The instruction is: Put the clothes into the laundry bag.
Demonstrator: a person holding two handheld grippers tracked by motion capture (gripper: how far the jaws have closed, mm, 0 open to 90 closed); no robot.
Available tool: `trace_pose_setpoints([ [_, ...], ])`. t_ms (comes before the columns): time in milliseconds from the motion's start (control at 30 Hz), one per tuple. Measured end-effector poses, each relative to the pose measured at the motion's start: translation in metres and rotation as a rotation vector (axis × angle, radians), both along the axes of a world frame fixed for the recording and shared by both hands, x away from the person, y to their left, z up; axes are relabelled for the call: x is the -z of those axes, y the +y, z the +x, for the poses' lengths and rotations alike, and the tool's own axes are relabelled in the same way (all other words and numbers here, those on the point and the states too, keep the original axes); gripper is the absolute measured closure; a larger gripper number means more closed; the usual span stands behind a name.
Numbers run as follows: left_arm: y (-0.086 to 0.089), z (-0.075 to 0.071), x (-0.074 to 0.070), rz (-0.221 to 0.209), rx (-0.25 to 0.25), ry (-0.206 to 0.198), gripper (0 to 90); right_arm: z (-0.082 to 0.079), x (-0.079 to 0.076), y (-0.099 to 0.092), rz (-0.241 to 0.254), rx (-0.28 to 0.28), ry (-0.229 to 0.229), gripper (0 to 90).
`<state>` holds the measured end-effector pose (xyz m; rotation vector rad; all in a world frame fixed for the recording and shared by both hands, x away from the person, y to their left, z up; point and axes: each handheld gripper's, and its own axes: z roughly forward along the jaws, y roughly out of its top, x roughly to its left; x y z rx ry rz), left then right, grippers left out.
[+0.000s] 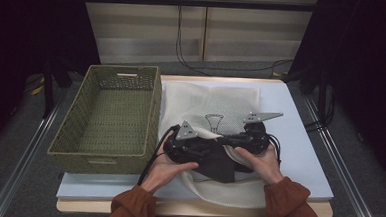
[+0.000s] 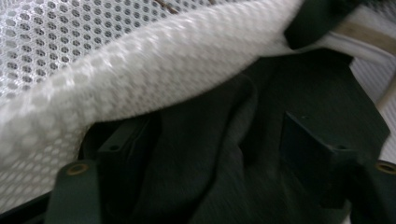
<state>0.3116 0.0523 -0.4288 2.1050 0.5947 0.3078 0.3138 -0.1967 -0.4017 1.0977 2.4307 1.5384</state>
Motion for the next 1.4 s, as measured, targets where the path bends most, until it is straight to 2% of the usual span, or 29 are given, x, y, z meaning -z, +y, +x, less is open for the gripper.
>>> trace_pose_setpoints([
  [100, 0.006, -0.005, -0.002, 0.002, 0.003, 0.015, 22.9, 0.000, 0.000, 0.001, -0.006, -0.004, -0.003, 88.2],
  [133, 0.008, -0.008, -0.003, -0.015, 0.007, 0.022, 21.6, 0.000, 0.000, 0.001, -0.005, -0.005, -0.002, 88.2],
  [267, 0.010, -0.017, -0.001, 0.007, 0.003, 0.000, 17.4, -0.001, 0.001, 0.003, -0.012, -0.013, -0.007, 88.2],
  [333, 0.015, -0.021, 0.002, -0.038, 0.006, 0.018, 19.6, -0.001, 0.000, 0.002, -0.014, -0.013, -0.008, 88.2],
  [367, 0.016, -0.024, 0.002, -0.036, 0.000, 0.012, 20.0, -0.001, 0.001, 0.002, -0.012, -0.012, -0.007, 88.1],
  [400, 0.017, -0.028, 0.002, -0.012, 0.010, -0.019, 20.0, 0.000, 0.001, 0.001, -0.012, -0.013, -0.006, 88.1],
  [467, 0.020, -0.033, 0.003, -0.001, 0.022, -0.048, 20.9, 0.000, 0.001, 0.001, -0.010, -0.013, -0.004, 88.0],
  [533, 0.023, -0.035, 0.005, -0.001, 0.032, -0.046, 20.9, 0.000, 0.001, 0.001, -0.013, -0.016, -0.005, 87.9],
  [633, 0.023, -0.034, 0.012, 0.015, 0.037, -0.007, 20.0, 0.000, 0.002, 0.002, -0.014, -0.021, 0.000, 87.8],
  [667, 0.022, -0.034, 0.015, 0.047, 0.040, -0.019, 20.0, 0.000, 0.002, 0.003, -0.016, -0.022, 0.000, 87.9],
  [733, 0.018, -0.034, 0.023, 0.074, 0.052, 0.011, 17.4, -0.001, 0.001, 0.003, -0.017, -0.023, -0.002, 87.8],
  [800, 0.013, -0.033, 0.027, 0.128, 0.074, 0.011, 16.3, 0.000, 0.001, 0.003, -0.017, -0.023, -0.003, 87.8],
  [833, 0.010, -0.034, 0.030, 0.141, 0.069, -0.004, 16.7, 0.000, 0.001, 0.002, -0.016, -0.023, -0.002, 87.8],
  [867, 0.009, -0.035, 0.031, 0.154, 0.079, -0.011, 22.3, 0.000, 0.001, 0.002, -0.013, -0.026, 0.000, 87.9],
  [900, 0.009, -0.035, 0.031, 0.196, 0.080, -0.015, 28.8, 0.000, 0.001, 0.002, -0.014, -0.028, -0.001, 87.9],
  [933, 0.009, -0.034, 0.031, 0.191, 0.050, -0.022, 42.4, 0.000, 0.001, 0.002, -0.011, -0.026, -0.001, 87.9],
  [967, 0.009, -0.032, 0.031, 0.160, 0.052, -0.005, 54.0, -0.001, 0.000, 0.002, -0.009, -0.027, -0.002, 87.9],
  [1000, 0.008, -0.030, 0.028, 0.173, 0.062, 0.002, 63.5, -0.001, 0.000, 0.002, -0.009, -0.029, -0.004, 88.0],
  [1033, 0.007, -0.029, 0.024, 0.194, 0.073, -0.009, 69.4, -0.001, 0.000, 0.002, -0.008, -0.031, -0.007, 88.0],
  [1067, 0.006, -0.029, 0.022, 0.172, 0.075, -0.003, 74.6, -0.001, -0.001, 0.003, -0.005, -0.030, -0.007, 88.0],
  [1100, 0.003, -0.027, 0.019, 0.157, 0.091, 0.013, 76.2, -0.002, -0.001, 0.003, -0.005, -0.034, -0.007, 88.1],
  [1167, -0.001, -0.025, 0.015, 0.144, 0.106, 0.010, 77.9, -0.003, -0.002, 0.005, -0.005, -0.042, -0.009, 88.0],
  [1200, -0.003, -0.024, 0.014, 0.124, 0.103, 0.023, 78.5, -0.003, -0.003, 0.006, -0.008, -0.046, -0.012, 88.0],
  [1233, -0.005, -0.021, 0.012, 0.121, 0.115, 0.042, 78.8, -0.004, -0.004, 0.006, -0.005, -0.048, -0.014, 88.0],
  [1267, -0.007, -0.020, 0.013, 0.117, 0.121, 0.037, 79.1, -0.004, -0.004, 0.007, -0.004, -0.051, -0.017, 88.0],
  [1300, -0.010, -0.018, 0.012, 0.117, 0.118, 0.052, 79.2, -0.004, -0.005, 0.007, -0.005, -0.053, -0.018, 88.0],
  [1333, -0.015, -0.017, 0.013, 0.082, 0.120, 0.053, 79.4, -0.005, -0.005, 0.008, -0.004, -0.054, -0.018, 88.0],
  [1367, -0.019, -0.017, 0.013, 0.095, 0.138, 0.054, 79.4, -0.005, -0.005, 0.009, -0.006, -0.057, -0.019, 88.0],
  [1400, -0.025, -0.016, 0.014, 0.090, 0.145, 0.059, 79.4, -0.005, -0.005, 0.009, -0.008, -0.058, -0.017, 88.0],
])
